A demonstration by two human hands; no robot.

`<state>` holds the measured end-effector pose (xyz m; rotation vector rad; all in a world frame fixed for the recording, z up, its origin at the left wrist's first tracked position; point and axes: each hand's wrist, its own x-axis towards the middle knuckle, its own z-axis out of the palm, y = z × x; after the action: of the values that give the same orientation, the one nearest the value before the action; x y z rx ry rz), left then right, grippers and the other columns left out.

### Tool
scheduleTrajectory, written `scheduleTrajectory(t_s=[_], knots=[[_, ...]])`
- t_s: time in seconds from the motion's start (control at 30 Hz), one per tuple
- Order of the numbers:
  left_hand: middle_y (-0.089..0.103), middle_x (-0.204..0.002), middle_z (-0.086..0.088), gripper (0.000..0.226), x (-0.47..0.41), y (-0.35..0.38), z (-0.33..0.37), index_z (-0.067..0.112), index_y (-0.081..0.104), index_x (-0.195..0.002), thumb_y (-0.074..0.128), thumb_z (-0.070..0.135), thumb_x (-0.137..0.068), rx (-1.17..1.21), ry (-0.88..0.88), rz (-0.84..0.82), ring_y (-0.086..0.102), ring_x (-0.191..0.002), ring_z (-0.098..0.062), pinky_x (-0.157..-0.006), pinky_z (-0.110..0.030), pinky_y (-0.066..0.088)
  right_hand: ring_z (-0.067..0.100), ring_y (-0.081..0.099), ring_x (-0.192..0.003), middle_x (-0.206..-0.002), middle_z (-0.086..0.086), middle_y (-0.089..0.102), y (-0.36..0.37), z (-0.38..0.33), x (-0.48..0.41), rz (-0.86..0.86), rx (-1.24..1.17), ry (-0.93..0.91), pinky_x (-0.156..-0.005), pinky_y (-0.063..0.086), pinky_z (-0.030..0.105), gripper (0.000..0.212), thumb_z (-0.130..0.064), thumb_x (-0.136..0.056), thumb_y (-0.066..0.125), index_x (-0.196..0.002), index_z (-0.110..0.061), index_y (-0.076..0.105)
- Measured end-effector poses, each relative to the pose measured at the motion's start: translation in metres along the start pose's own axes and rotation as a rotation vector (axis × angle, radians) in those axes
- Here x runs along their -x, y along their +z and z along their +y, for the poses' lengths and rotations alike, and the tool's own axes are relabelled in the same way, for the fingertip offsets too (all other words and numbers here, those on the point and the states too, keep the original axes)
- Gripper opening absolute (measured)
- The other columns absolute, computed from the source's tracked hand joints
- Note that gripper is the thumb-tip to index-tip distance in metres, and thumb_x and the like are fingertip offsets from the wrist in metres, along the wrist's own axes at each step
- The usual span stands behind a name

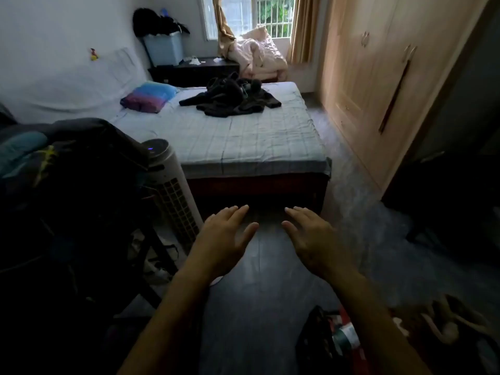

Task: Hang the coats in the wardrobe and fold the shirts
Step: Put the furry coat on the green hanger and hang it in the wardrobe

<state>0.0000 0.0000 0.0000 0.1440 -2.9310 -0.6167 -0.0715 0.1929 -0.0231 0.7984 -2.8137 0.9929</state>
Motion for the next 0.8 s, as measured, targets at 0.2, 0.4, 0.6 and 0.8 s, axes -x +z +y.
scheduleTrajectory(t_s=[0.2, 0.4, 0.6, 0.8], knots=[[0.031, -0.153, -0.001, 0.059, -0.056, 0.022, -0.036, 0.025, 0.026, -0.147, 0.032, 0.052, -0.096, 0.052, -0.026, -0.069, 0.025, -0.141, -0.015, -0.116, -0.038, 0.023, 0.014, 0.034, -0.136, -0.145, 0.001, 0.043, 0.029, 0.027, -0.047, -0.052, 0.042, 0.089, -0.109, 0.025, 0.029, 0.048, -0.043, -0.097, 0.041, -0.140, -0.022, 0.043], [0.031, -0.152, 0.001, 0.060, -0.131, 0.039, -0.075, 0.026, 0.026, -0.147, 0.031, 0.054, -0.095, 0.143, 0.005, -0.140, 0.026, -0.140, -0.015, -0.114, -0.035, 0.024, 0.015, 0.036, -0.135, -0.144, 0.002, 0.045, 0.051, 0.040, -0.108, -0.029, 0.084, 0.199, -0.112, 0.030, 0.035, 0.048, -0.043, -0.097, 0.041, -0.139, -0.020, 0.045], [0.035, -0.150, -0.001, 0.058, -0.218, 0.042, -0.074, 0.025, 0.030, -0.146, 0.034, 0.053, -0.096, 0.183, 0.152, -0.148, 0.028, -0.139, -0.014, -0.115, -0.038, 0.024, 0.014, 0.033, -0.137, -0.145, 0.001, 0.043, 0.040, 0.048, -0.171, 0.065, 0.114, 0.291, -0.111, 0.024, 0.032, 0.046, -0.042, -0.097, 0.042, -0.139, -0.023, 0.044], [0.037, -0.149, 0.002, 0.058, -0.307, 0.057, -0.041, 0.026, 0.031, -0.145, 0.033, 0.054, -0.094, 0.205, 0.271, -0.167, 0.030, -0.138, -0.012, -0.113, -0.039, 0.029, 0.011, 0.034, -0.136, -0.144, -0.002, 0.045, 0.016, 0.093, -0.224, 0.147, 0.109, 0.356, -0.108, 0.022, 0.024, 0.046, -0.044, -0.095, 0.044, -0.137, -0.026, 0.047]])
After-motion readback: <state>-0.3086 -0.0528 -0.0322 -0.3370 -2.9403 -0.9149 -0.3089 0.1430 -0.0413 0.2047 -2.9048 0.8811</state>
